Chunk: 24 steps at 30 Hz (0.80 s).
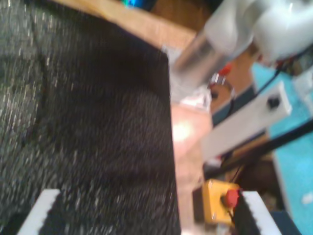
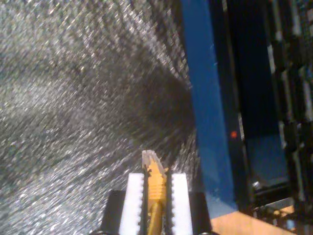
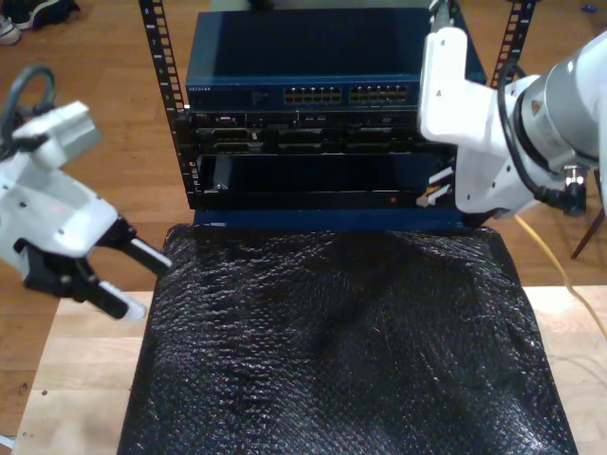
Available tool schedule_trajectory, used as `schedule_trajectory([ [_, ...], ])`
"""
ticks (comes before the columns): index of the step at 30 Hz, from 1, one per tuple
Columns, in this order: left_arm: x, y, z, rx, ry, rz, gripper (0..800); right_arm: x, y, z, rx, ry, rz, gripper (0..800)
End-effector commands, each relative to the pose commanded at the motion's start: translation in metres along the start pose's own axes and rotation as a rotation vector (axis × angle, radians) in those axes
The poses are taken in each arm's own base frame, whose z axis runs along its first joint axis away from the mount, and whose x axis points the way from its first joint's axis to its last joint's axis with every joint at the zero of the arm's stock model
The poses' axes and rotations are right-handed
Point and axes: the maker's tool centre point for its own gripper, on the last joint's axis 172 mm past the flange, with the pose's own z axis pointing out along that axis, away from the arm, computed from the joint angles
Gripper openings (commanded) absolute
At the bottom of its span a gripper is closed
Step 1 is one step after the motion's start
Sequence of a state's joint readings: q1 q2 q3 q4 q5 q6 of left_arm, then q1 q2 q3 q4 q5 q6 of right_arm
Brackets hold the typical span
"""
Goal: Grab the cable and plug it in
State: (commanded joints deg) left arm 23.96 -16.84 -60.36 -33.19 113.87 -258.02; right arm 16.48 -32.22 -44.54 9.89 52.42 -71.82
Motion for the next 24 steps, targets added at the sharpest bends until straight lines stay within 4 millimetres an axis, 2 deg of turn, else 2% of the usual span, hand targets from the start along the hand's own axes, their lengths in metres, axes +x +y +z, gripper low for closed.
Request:
schedule_trajectory([
  [3, -0.019, 0.003, -0.005, 0.011, -0.050, 0.020, 800, -0.006, -0.007, 0.005, 0.034, -0.023, 0.017, 0],
  [11, -0.089, 0.012, -0.031, 0.076, -0.085, 0.063, 800, -0.012, -0.012, 0.007, 0.051, -0.053, 0.007, 0],
  [14, -0.121, 0.023, -0.042, 0.086, -0.131, 0.072, 800, -0.012, -0.012, 0.007, 0.054, -0.054, 0.008, 0],
  [17, -0.144, 0.035, -0.048, 0.083, -0.148, 0.099, 800, -0.012, -0.014, 0.008, 0.060, -0.056, 0.019, 0],
  [20, -0.169, 0.053, -0.044, 0.082, -0.119, 0.126, 800, -0.013, -0.016, 0.008, 0.067, -0.058, 0.021, 0],
  [24, -0.203, 0.086, -0.021, 0.039, -0.099, 0.151, 800, -0.013, -0.017, 0.009, 0.071, -0.058, 0.022, 0],
])
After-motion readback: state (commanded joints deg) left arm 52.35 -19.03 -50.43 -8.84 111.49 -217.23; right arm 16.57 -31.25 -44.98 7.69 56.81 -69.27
